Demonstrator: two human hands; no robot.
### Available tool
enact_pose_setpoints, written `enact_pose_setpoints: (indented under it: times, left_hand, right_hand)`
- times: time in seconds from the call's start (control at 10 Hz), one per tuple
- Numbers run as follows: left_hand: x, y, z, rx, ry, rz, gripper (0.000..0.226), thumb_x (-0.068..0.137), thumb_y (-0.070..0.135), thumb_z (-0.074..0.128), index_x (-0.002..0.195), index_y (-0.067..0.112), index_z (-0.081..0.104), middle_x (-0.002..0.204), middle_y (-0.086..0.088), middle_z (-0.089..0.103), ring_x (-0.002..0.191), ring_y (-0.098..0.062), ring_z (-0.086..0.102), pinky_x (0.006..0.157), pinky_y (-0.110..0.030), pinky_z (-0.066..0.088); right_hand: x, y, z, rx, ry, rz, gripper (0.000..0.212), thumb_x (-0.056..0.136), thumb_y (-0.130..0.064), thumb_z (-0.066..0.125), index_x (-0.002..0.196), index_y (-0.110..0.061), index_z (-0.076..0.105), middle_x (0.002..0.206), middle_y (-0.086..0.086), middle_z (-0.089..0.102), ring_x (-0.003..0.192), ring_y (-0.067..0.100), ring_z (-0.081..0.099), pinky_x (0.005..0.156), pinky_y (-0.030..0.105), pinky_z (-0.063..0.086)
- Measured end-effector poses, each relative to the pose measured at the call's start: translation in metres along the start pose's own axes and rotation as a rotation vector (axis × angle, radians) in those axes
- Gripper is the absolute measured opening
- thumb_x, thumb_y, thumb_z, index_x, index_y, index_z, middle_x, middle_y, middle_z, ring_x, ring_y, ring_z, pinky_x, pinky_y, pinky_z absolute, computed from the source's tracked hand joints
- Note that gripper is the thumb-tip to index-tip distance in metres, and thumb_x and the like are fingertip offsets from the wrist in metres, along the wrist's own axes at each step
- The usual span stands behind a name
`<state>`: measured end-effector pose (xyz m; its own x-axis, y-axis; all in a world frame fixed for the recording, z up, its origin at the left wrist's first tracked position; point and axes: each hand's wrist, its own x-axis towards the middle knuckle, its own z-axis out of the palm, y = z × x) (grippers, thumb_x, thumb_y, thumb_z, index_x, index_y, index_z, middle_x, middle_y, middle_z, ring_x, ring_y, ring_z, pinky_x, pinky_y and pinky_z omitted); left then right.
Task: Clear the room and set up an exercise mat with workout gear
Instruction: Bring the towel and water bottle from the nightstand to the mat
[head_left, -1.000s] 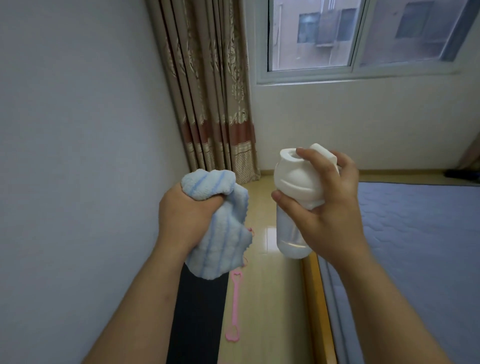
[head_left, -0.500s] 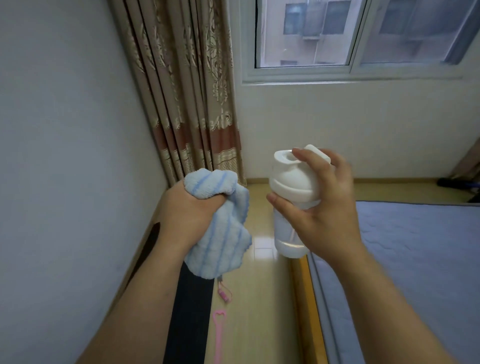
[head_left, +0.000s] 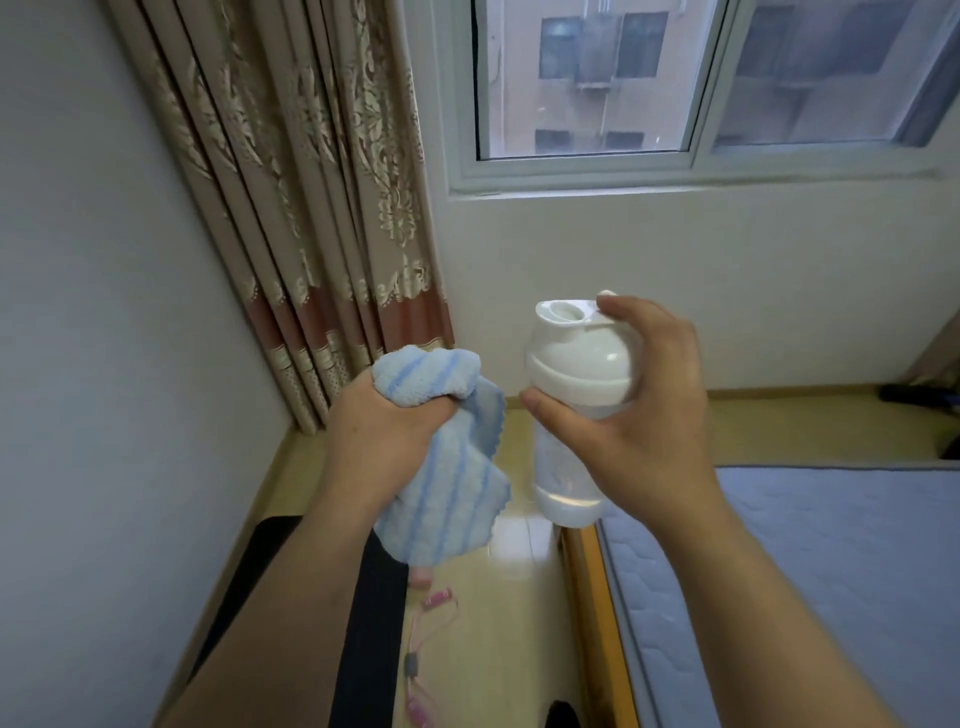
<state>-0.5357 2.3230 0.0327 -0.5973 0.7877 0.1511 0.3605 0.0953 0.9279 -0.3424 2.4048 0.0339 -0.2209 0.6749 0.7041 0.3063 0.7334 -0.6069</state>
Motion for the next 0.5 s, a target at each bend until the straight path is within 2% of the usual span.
enact_pose_setpoints:
  times: [0.1, 0.2, 0.3, 0.4, 0.5]
  left_hand:
    - [0.061, 0.002, 0.031, 0.078, 0.088, -0.02, 0.024, 0.08, 0.02, 0.08, 0.08, 0.021, 0.056, 0.076, 0.002, 0.061, 0.068, -0.014, 0.056, 0.06, -0.026, 0.046]
    - [0.11, 0.012, 0.052, 0.102, 0.145, -0.061, 0.023, 0.08, 0.025, 0.082, 0.086, 0.022, 0.06, 0.08, 0.0, 0.064, 0.07, -0.016, 0.059, 0.059, -0.025, 0.048]
    - [0.145, 0.026, 0.065, 0.067, 0.108, -0.03, 0.023, 0.088, 0.01, 0.072, 0.075, 0.003, 0.055, 0.063, 0.002, 0.054, 0.057, -0.013, 0.052, 0.05, -0.013, 0.046]
    - [0.175, 0.012, 0.075, 0.027, 0.087, -0.043, 0.019, 0.091, 0.006, 0.066, 0.078, -0.004, 0.056, 0.059, 0.011, 0.058, 0.058, 0.001, 0.059, 0.052, -0.008, 0.045]
    - [0.22, -0.003, 0.077, 0.041, 0.179, -0.055, 0.015, 0.08, 0.035, 0.082, 0.088, 0.032, 0.07, 0.085, 0.028, 0.071, 0.079, 0.01, 0.066, 0.068, -0.019, 0.048]
  right_hand:
    - [0.05, 0.046, 0.016, 0.05, 0.002, 0.007, 0.084, 0.062, -0.044, 0.092, 0.132, -0.028, 0.049, 0.133, -0.003, 0.049, 0.121, -0.005, 0.043, 0.099, 0.004, 0.03]
    - [0.099, 0.083, 0.029, 0.066, -0.009, -0.025, 0.082, 0.063, -0.044, 0.091, 0.132, -0.025, 0.05, 0.133, 0.0, 0.05, 0.121, -0.007, 0.041, 0.101, 0.005, 0.029]
    - [0.143, 0.119, 0.047, 0.089, 0.005, -0.026, 0.082, 0.064, -0.044, 0.091, 0.132, -0.022, 0.051, 0.133, 0.001, 0.05, 0.123, 0.007, 0.045, 0.102, 0.007, 0.03]
    - [0.179, 0.148, 0.069, 0.124, 0.002, -0.016, 0.083, 0.063, -0.043, 0.092, 0.132, -0.027, 0.048, 0.132, -0.006, 0.046, 0.123, 0.009, 0.047, 0.101, 0.005, 0.03]
    - [0.208, 0.171, 0.094, 0.155, -0.013, -0.003, 0.084, 0.062, -0.043, 0.092, 0.132, -0.026, 0.049, 0.135, -0.004, 0.047, 0.125, 0.01, 0.047, 0.1, 0.004, 0.029]
